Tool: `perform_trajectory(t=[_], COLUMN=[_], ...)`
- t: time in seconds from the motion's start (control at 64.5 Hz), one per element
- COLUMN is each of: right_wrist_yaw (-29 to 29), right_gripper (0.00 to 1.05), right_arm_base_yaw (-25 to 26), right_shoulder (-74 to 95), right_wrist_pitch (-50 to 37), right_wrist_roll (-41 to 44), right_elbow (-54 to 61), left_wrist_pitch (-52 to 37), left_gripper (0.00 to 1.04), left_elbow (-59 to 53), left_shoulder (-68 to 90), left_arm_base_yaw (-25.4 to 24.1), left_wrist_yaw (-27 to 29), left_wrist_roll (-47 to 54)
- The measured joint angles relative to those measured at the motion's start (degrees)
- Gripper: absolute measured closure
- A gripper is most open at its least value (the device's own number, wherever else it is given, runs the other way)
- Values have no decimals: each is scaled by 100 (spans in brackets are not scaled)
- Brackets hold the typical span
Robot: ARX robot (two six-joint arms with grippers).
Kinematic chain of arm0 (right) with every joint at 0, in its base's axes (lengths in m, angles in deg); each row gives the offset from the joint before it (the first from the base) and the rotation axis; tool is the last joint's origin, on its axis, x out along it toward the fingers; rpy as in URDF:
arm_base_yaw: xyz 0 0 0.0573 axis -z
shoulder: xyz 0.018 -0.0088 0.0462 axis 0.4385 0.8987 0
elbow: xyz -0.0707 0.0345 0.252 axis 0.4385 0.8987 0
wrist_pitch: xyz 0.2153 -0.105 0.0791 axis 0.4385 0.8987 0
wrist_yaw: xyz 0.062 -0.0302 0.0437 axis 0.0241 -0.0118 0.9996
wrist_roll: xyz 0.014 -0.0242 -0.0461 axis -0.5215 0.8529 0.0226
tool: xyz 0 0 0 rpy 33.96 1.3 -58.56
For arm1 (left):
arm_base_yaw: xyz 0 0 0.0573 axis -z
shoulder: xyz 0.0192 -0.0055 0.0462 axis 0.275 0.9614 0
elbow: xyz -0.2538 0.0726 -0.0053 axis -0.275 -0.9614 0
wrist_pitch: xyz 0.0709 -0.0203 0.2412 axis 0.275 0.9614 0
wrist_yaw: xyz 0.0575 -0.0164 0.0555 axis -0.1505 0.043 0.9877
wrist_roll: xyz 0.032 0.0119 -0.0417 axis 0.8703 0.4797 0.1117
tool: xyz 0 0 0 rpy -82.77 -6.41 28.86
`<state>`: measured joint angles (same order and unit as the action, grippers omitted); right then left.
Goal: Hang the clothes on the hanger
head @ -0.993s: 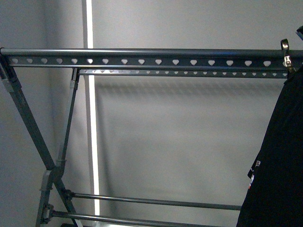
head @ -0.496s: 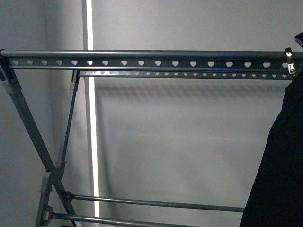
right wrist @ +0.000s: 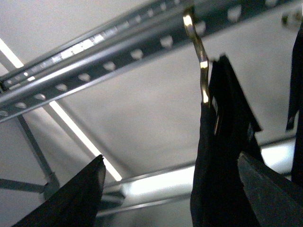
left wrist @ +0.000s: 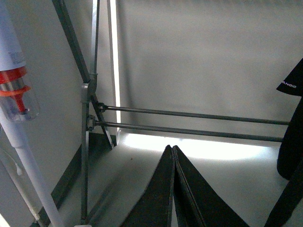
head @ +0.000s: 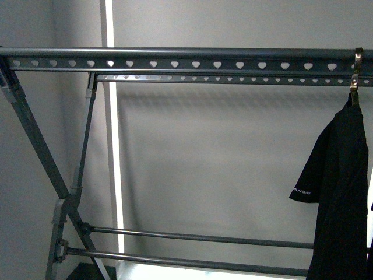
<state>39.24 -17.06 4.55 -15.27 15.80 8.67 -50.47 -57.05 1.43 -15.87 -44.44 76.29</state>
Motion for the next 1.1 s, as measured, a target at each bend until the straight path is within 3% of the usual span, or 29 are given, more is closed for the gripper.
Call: perform_trajectory(t=[0.078, 0.264, 0.295, 0.341, 0.465, 0.605, 0.667, 0.76, 1.008, 1.102], right_wrist_yaw=[24, -55, 181, 599, 651, 212, -595, -610, -649, -647], right_gripper=[5, 7, 11, 20, 41, 67, 85, 103, 102, 102], right_arm_base_yaw=[79, 535, 664, 743, 426, 52, -651, -859, -872, -872], right_shoulder=[-1064, -3504, -3945, -4723, -6026, -6336, -6614, -6784, -7086, -7176], right_wrist_pitch=[-756, -2498, -2096, -765, 1392, 1434, 1340, 1231, 1086, 1058], right_wrist_roll=[636, 1759, 1775, 1803, 1864, 1875, 1880, 1888, 1897, 1897], right_elbow=[918, 3154, 3342, 3554, 4374, 5049, 5329, 5580, 6067, 6199], left_wrist_pitch=[0, 0, 0, 0, 0, 0, 0, 2, 2, 2], left_gripper=[101, 101, 101, 101, 101, 101, 101, 101, 101, 87], left_elbow=[0, 0, 0, 0, 0, 0, 0, 0, 0, 0], left_shoulder=[0, -2, -2, -2, -9, -11, -11, -11, -11, -11], left_arm_base_yaw=[0, 0, 0, 0, 0, 0, 0, 0, 0, 0], left_wrist_yaw=[0, 0, 2, 0, 0, 7, 4, -4, 2, 2], left_wrist_roll=[0, -2, 0, -2, -2, 0, 0, -2, 0, -2])
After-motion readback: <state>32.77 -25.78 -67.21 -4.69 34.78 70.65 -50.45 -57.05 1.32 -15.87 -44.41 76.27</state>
